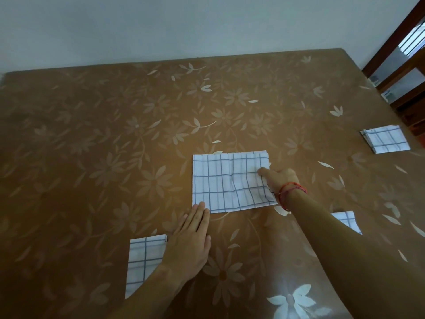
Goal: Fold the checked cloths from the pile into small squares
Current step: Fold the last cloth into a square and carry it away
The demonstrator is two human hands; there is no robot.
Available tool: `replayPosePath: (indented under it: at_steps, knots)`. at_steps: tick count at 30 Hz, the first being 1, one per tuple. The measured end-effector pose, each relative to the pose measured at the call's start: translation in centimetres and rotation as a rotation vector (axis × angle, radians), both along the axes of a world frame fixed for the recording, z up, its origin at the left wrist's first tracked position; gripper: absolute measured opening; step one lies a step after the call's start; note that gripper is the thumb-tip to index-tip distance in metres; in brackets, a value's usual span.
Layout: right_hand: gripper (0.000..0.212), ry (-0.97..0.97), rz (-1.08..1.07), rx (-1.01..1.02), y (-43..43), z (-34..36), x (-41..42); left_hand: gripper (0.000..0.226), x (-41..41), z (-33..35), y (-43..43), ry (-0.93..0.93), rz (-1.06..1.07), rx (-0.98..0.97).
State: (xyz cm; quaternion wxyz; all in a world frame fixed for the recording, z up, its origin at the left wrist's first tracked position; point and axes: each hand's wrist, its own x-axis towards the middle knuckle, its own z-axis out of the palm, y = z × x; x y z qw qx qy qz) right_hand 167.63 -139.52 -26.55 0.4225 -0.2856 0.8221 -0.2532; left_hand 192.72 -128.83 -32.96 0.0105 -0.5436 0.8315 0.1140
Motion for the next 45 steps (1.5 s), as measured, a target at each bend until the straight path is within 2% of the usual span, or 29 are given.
replayPosePath:
  at_steps: [3, 11, 18, 22, 27, 31, 35, 38, 40, 45]
  knots:
    - [0.021, -0.094, -0.044, -0.001, 0.0, 0.0, -0.1, 0.06, 0.0, 0.1, 0.0, -0.003, 0.004, 0.003]
    - [0.016, -0.048, 0.03, -0.048, 0.7, -0.3, -0.8, 0.059, 0.0, 0.6, -0.1, 0.01, 0.016, 0.054]
    - [0.028, -0.153, -0.035, -0.021, 1.2, -0.4, -1.3, 0.06, 0.0, 1.0, -0.2, 0.017, 0.008, 0.067]
    - [0.022, -0.157, -0.083, -0.029, 2.0, -0.1, -1.5, 0.066, -0.3, 2.1, -1.0, 0.158, 0.043, 0.111]
    - [0.017, -0.195, -0.158, -0.072, 3.6, -0.3, -1.5, 0.076, -0.6, 3.9, -2.7, 0.284, 0.186, 0.139]
    - [0.017, -0.285, -0.281, -0.128, 5.2, -0.9, -0.9, 0.074, -1.3, 3.5, -3.0, 0.211, 0.117, 0.107]
    - [0.022, -0.41, -0.328, -0.077, 6.5, -1.5, 0.6, 0.069, -4.1, 3.8, -1.8, 0.184, -0.022, 0.034]
    - [0.034, -0.514, -0.279, -0.043, 7.4, -1.3, 1.8, 0.071, -6.1, 3.9, -1.2, 0.164, -0.002, 0.066]
    - [0.025, -0.591, -0.233, -0.015, 8.2, -0.8, 2.5, 0.07, -6.7, 3.8, -1.1, 0.133, 0.039, 0.09]
    - [0.039, -0.687, 0.088, -0.055, 9.9, -0.2, 1.8, 0.076, -6.9, 3.9, -1.4, 0.05, 0.011, 0.12]
